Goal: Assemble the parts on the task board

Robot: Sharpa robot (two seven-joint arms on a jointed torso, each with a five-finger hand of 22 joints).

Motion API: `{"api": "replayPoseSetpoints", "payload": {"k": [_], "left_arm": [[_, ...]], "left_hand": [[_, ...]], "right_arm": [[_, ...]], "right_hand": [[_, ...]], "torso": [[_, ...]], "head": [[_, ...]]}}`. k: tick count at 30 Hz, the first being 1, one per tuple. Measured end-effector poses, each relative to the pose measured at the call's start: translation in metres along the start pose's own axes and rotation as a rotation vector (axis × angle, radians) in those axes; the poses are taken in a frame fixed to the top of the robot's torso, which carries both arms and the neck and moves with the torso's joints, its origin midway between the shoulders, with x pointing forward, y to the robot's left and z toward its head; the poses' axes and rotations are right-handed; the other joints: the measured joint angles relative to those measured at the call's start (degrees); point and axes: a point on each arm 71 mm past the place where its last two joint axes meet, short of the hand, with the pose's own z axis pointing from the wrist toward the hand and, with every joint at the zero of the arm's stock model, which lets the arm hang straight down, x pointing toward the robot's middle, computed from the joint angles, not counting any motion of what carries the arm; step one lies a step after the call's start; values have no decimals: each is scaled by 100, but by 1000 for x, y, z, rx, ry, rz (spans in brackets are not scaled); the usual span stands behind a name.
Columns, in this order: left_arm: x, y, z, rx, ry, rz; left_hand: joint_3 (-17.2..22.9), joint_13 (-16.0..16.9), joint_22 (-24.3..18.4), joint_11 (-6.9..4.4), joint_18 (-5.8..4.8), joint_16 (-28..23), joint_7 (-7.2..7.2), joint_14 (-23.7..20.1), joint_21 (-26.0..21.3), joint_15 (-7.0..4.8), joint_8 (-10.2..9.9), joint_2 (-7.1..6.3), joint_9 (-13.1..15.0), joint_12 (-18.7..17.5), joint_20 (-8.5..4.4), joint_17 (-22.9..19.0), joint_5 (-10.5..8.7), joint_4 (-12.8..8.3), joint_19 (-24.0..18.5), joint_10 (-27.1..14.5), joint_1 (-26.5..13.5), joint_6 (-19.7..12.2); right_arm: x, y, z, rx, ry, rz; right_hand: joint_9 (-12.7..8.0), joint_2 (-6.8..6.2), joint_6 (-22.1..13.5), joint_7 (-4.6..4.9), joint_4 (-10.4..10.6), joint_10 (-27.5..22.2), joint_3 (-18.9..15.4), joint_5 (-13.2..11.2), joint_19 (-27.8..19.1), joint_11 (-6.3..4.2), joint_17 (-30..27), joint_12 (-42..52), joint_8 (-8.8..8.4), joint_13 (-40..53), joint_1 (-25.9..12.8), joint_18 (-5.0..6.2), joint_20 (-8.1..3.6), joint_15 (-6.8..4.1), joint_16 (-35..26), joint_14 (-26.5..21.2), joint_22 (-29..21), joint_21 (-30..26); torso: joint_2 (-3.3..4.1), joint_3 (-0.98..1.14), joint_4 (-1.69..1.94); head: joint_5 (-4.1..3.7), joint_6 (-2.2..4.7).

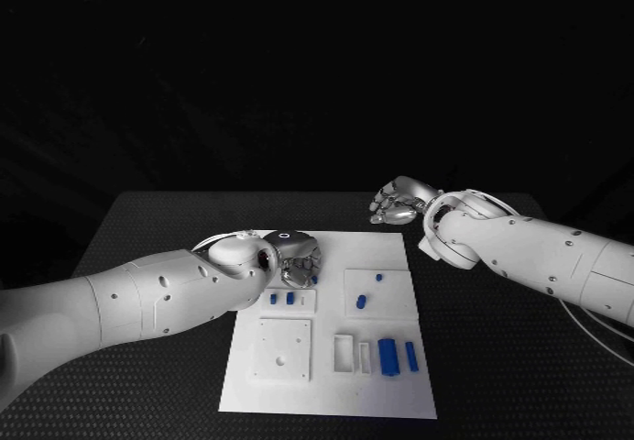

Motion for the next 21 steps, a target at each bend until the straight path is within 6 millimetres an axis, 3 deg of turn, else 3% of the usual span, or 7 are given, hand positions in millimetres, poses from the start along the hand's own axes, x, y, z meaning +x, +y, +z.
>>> {"api": "replayPoseSetpoints", "payload": {"k": [12, 21], "left_arm": [[1, -2, 0, 3, 0, -2], [2, -4, -1, 10, 0, -5]], "left_hand": [[83, 0, -1, -62, 0, 2, 30, -21, 23, 21, -104, -82, -90, -50, -12, 21, -22, -162, -10, -102, -90, -216], [102, -1, -2, 0, 0, 41, 29, -22, 45, 22, -104, -105, -96, -47, -11, 38, -22, -213, -9, -185, -67, -215]], "right_arm": [[0, 0, 0, 0, 0, 0], [0, 0, 0, 0, 0, 1]], "right_hand": [[-12, 0, -1, 1, -16, -22, -16, 33, -21, 22, -41, -56, 0, -47, 0, 0, 20, 30, -23, -30, -6, -62], [-17, 0, -42, 1, -16, -22, -15, 33, -21, 22, -65, -78, 0, -73, 0, 0, 20, 45, -46, -47, -6, -87]], "torso": [[-1, 0, 0], [-1, -1, 0]], "head": [[-31, 55], [-31, 43]]}}
